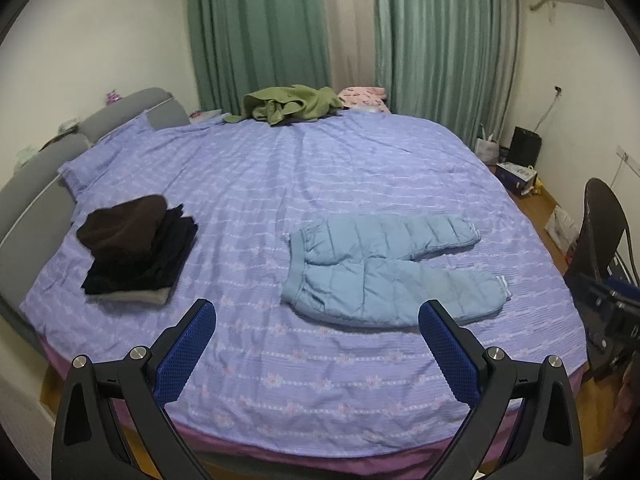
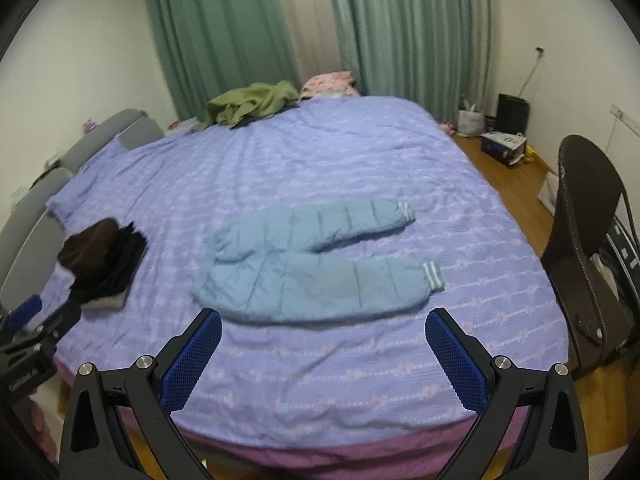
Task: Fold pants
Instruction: 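Move both tools toward the pants and close the right tool on a striped cuff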
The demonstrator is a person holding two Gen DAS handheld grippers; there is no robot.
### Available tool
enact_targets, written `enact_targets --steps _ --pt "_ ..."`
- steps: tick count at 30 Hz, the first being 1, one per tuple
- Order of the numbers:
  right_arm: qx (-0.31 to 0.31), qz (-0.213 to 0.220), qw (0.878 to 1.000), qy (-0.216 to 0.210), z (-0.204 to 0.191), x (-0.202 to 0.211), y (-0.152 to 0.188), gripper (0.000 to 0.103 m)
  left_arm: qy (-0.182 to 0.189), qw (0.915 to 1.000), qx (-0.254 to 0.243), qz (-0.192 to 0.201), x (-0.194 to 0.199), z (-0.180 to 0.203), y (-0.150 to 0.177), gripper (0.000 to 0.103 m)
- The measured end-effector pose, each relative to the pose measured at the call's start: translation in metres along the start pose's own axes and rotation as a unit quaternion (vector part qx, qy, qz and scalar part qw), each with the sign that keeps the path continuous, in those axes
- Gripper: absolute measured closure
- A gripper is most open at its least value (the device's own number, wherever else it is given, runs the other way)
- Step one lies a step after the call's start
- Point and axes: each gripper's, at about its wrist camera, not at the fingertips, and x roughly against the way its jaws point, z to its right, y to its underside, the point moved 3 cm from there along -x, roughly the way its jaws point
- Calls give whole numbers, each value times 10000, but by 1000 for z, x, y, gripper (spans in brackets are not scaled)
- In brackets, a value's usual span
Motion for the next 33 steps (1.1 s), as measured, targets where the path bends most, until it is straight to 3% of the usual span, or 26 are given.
enact_targets --steps 12,20,29,31,33 --pt "141 439 9979 461 41 -68 -66 0 253 9988 -313 270 -90 61 -69 0" --pt "10 265 9990 363 105 -184 -111 0 150 9985 -498 152 -191 124 -98 0" --pt "-471 -152 9986 194 165 -324 -114 8 316 9970 -684 -200 -321 187 -100 0" --pt "-592 -324 9976 180 176 -350 -113 15 376 9958 -772 -306 -349 201 -99 0" --pt "-718 -453 9963 153 183 -376 -110 16 399 9951 -815 -393 -369 211 -98 0"
